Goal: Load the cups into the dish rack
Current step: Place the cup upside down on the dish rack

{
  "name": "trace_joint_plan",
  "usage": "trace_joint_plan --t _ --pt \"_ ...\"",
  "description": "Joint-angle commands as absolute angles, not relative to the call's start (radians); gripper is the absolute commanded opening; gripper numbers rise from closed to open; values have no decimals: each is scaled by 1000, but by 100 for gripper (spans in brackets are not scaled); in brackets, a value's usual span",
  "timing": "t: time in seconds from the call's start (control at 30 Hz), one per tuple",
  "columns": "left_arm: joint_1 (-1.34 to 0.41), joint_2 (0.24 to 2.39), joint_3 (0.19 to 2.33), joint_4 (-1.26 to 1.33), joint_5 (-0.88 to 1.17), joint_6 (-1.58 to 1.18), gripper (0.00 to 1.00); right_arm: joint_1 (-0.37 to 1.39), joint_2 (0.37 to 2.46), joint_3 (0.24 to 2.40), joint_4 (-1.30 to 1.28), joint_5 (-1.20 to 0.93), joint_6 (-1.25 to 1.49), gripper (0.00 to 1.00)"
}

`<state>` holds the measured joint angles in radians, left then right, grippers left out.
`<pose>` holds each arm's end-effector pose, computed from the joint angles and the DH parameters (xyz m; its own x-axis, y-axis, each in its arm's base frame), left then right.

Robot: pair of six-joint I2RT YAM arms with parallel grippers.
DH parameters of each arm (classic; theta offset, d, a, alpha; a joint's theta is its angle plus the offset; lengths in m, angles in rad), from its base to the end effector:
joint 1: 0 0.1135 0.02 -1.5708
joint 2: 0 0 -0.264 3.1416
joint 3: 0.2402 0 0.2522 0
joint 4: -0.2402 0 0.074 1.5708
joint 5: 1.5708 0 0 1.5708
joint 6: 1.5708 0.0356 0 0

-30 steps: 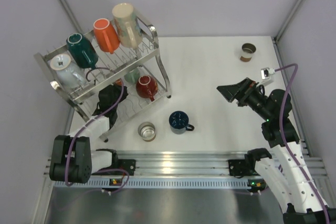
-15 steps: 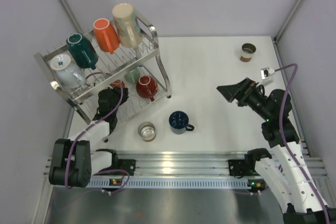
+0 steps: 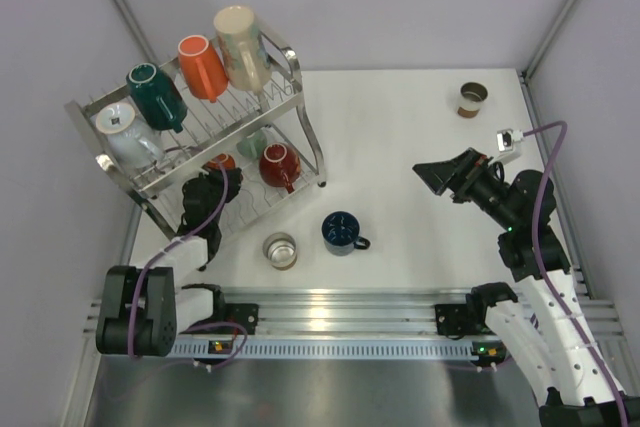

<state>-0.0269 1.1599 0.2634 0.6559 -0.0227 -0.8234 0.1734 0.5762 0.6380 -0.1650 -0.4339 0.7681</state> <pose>0.2207 -0.0051 0.1755 -0.1655 -0.7291 -0.6641 -0.1714 0.6844 -0.7087 0.1404 0.0398 0.3214 -0.4679 0.5580 -0.6853 -0.3383 0.6032 0.7222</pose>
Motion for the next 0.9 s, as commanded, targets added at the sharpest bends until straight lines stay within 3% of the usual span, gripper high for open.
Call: trace_joint_plan --t 0.0,0.37,0.87 --pt "-21 1126 244 747 -25 -847 8 163 568 661 -129 -428 758 99" --pt "-20 1126 207 753 -41 -885 32 163 561 679 -143 -428 759 99" --pt "-20 1045 279 532 -107 -845 40 164 575 687 -129 -436 778 99"
